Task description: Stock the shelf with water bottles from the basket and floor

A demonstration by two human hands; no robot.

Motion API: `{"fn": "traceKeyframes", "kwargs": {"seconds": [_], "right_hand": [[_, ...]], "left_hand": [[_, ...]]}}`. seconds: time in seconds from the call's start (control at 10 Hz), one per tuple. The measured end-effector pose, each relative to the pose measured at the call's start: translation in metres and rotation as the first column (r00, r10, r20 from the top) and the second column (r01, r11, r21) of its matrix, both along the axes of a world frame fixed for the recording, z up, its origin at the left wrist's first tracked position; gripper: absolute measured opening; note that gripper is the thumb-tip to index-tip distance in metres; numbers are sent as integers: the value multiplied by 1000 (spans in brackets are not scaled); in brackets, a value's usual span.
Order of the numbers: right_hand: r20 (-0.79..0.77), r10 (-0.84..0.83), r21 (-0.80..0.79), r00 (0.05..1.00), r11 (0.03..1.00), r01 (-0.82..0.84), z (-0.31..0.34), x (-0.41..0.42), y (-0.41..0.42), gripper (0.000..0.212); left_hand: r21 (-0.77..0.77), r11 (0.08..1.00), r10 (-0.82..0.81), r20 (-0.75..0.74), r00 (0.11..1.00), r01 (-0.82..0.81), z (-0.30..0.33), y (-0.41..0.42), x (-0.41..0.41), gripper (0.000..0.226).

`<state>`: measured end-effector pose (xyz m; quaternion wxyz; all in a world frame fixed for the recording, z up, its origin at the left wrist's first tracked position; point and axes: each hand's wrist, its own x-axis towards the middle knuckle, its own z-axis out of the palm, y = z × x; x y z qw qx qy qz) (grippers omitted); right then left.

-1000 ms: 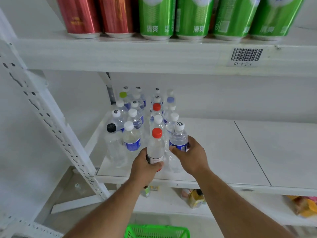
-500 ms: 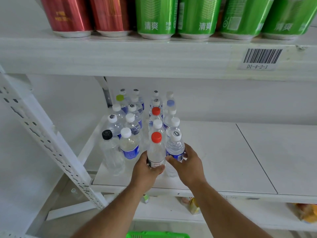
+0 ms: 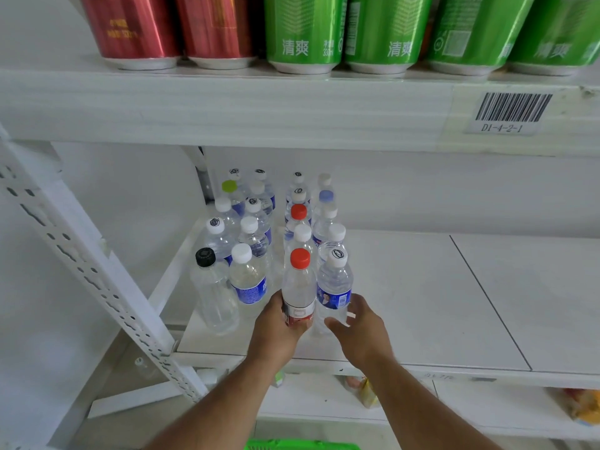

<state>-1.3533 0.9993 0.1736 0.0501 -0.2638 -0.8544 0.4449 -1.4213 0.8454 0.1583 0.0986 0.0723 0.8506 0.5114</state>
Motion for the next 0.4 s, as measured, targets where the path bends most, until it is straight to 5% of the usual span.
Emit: {"fn": "traceKeyframes", "kwargs": {"seconds": [0.4], "right_hand": [[71,-17,5,997,1000,17,7,14,-12,66]], "left_hand": [[-53,998,-42,60,997,46,1,-11,13,73]]}}
